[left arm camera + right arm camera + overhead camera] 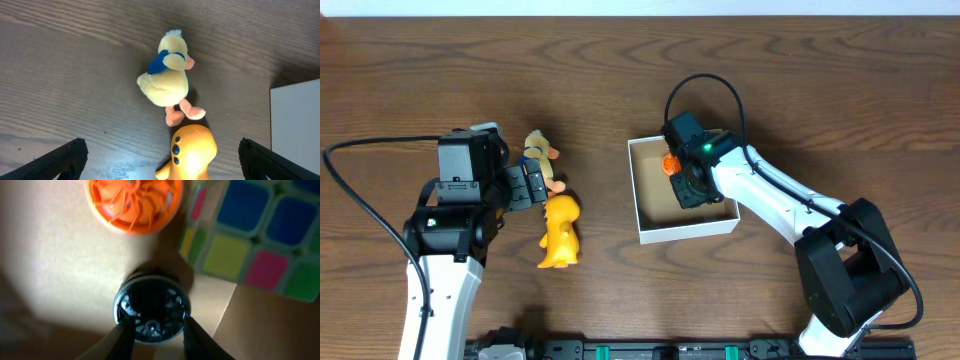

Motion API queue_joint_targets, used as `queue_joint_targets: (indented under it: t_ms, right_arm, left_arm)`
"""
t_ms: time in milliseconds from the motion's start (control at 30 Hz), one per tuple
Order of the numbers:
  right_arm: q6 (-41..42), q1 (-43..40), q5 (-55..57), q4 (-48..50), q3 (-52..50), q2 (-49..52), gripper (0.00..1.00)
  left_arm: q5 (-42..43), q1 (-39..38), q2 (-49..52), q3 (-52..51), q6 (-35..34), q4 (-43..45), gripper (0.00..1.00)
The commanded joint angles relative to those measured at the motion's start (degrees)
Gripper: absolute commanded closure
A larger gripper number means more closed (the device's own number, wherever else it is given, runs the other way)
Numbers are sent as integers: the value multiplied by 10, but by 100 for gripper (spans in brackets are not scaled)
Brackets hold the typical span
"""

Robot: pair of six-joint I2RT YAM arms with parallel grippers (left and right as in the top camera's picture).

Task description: Pack container

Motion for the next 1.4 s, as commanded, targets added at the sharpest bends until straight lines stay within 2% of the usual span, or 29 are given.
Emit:
queue_joint_targets:
  t_ms: [0, 500, 700, 1000, 1133, 1367]
  right_arm:
    - [31, -4, 25, 6, -3, -1, 66]
    - [44, -4, 71, 5, -3, -1, 64]
    - [43, -4, 63, 4, -3, -1, 56]
    - [-21, -2, -111, 5, 9, -4, 56]
    - [-27, -2, -112, -12, 19, -6, 64]
    - [-14, -4, -55, -71, 9, -4, 61]
  left_arm:
    - [-1, 2, -2, 10, -1, -3, 2]
    - [-1, 2, -2, 10, -1, -3, 2]
    - [-1, 2, -2, 10, -1, -6, 2]
    - [-1, 2, -2, 10, -1, -16, 2]
    - [-1, 2, -2, 10, -1, -16, 2]
    - [-1, 2, -2, 10, -1, -16, 2]
